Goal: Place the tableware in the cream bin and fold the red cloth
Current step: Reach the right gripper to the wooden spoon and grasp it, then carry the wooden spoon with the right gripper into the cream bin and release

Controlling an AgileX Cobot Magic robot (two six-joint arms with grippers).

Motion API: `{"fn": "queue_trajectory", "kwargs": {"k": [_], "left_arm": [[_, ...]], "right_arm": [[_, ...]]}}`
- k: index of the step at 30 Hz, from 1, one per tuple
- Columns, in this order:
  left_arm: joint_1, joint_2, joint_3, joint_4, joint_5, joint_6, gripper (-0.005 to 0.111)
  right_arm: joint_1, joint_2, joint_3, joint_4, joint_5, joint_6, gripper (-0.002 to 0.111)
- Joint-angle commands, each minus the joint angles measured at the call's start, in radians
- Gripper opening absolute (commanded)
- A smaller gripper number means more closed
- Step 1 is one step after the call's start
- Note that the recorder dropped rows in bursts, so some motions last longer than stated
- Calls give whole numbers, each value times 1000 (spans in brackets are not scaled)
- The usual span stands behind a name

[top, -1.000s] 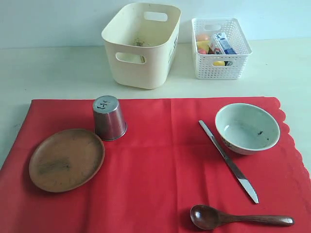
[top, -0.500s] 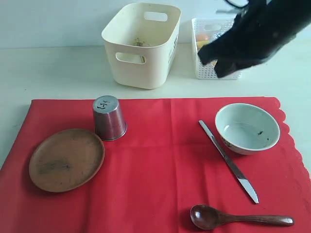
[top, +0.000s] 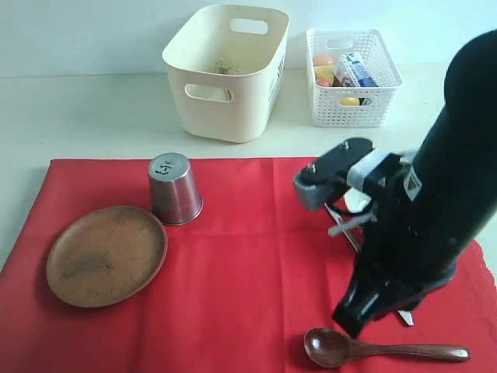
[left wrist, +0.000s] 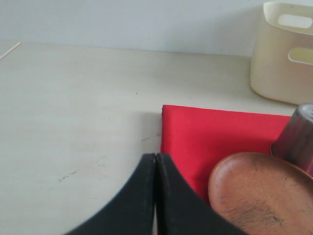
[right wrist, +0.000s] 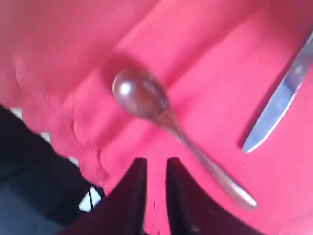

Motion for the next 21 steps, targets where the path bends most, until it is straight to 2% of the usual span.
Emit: {"fn": "queue_trajectory", "kwargs": {"k": [1, 4, 7, 12, 18, 20, 21], "left_arm": [[-6, -5, 3, 1, -12, -1, 2], [-6, -5, 3, 1, -12, -1, 2], [-6, -5, 3, 1, -12, -1, 2], [-6, -5, 3, 1, -12, -1, 2], [-6, -5, 3, 1, -12, -1, 2], [-6, -5, 3, 1, -12, -1, 2], [-6, -5, 3, 1, -12, -1, 2]], "right_arm": [[58, -8, 53, -58, 16, -6, 34], [72, -8, 85, -99, -30, -6, 49], [72, -4, 114, -102, -93, -9, 54], [72, 87, 134, -198, -144, -25, 54], [72, 239, 134, -209, -174, -34, 54], [72, 276, 134, -227, -188, -52, 48], [72, 292, 134, -246, -186, -52, 39]]}}
